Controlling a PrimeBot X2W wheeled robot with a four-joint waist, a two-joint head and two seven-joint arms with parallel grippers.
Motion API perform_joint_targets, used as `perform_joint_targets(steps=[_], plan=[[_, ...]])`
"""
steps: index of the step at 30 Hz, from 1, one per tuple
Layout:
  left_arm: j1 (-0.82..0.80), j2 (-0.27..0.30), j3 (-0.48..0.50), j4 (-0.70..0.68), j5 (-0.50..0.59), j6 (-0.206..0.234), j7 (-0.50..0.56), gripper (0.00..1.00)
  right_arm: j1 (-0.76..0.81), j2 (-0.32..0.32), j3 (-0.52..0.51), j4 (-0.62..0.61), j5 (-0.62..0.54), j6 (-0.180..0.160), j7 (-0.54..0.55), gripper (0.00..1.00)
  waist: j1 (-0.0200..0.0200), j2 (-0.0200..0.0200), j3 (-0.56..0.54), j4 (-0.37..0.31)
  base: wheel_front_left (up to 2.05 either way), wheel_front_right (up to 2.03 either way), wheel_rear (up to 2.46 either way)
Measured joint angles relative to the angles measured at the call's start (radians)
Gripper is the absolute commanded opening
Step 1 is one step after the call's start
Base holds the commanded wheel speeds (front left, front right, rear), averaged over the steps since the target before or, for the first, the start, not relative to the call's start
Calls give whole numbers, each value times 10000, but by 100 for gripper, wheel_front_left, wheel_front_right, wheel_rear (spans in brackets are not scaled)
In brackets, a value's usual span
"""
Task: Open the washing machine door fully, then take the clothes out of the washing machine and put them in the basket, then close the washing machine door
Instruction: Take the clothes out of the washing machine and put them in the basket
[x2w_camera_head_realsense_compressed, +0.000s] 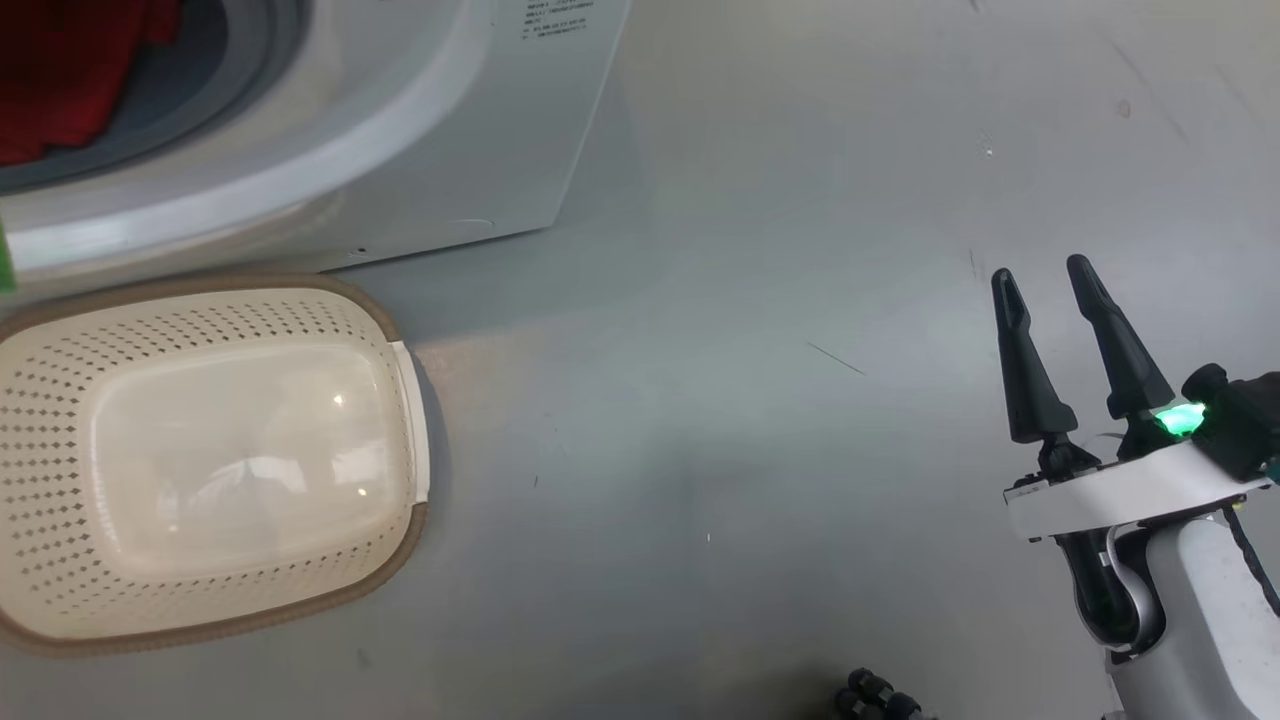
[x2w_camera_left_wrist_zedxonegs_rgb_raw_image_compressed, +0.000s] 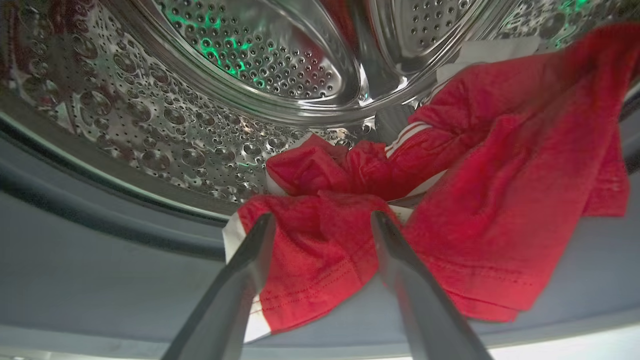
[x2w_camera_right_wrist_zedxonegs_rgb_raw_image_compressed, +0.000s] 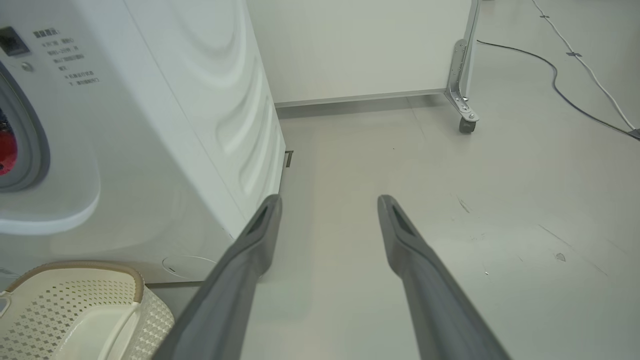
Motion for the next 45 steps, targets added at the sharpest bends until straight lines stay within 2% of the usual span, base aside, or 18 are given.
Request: perform_joint_targets(steps=[4, 10, 14, 30, 31, 32, 33, 45], plan=[[-488, 222, 104, 399, 349, 0, 435, 100, -275, 40, 163, 0, 63, 0, 0, 100, 0, 0, 426, -219, 0, 0, 0], [-1122, 305, 798, 951, 924, 2, 748, 100, -533, 63, 259, 56, 251, 2, 0, 100, 0, 0, 895, -492, 0, 0, 0], [-1262, 334, 903, 1325, 1193, 2, 947, 100, -588, 79, 274, 132, 261, 2, 0, 100, 0, 0, 1059, -615, 0, 0, 0], [-2096, -67, 1463, 1868, 1835, 2, 1129, 100, -881, 17, 385, 272, 336, 2, 0, 100, 0, 0, 1259, -611, 0, 0, 0], [-2173, -155, 1557, 1950, 1885, 2, 1129, 91, -883, 13, 407, 278, 336, 2, 0, 100, 0, 0, 1262, -595, 0, 0, 0], [-2224, -209, 1634, 2004, 1885, 2, 1131, 30, -884, 8, 414, 280, 337, 2, 0, 100, 0, 0, 1262, -587, 0, 0, 0], [-2266, -240, 1674, 2052, 1885, 2, 1129, 0, -887, -4, 422, 282, 337, 2, 0, 100, -1, -1, 1261, -578, 0, 0, 0], [-2313, -575, 1877, 2894, 1969, 2, 408, 0, -935, -117, 445, 468, 336, 2, 0, 100, 0, 0, 960, -440, 0, 0, 0]])
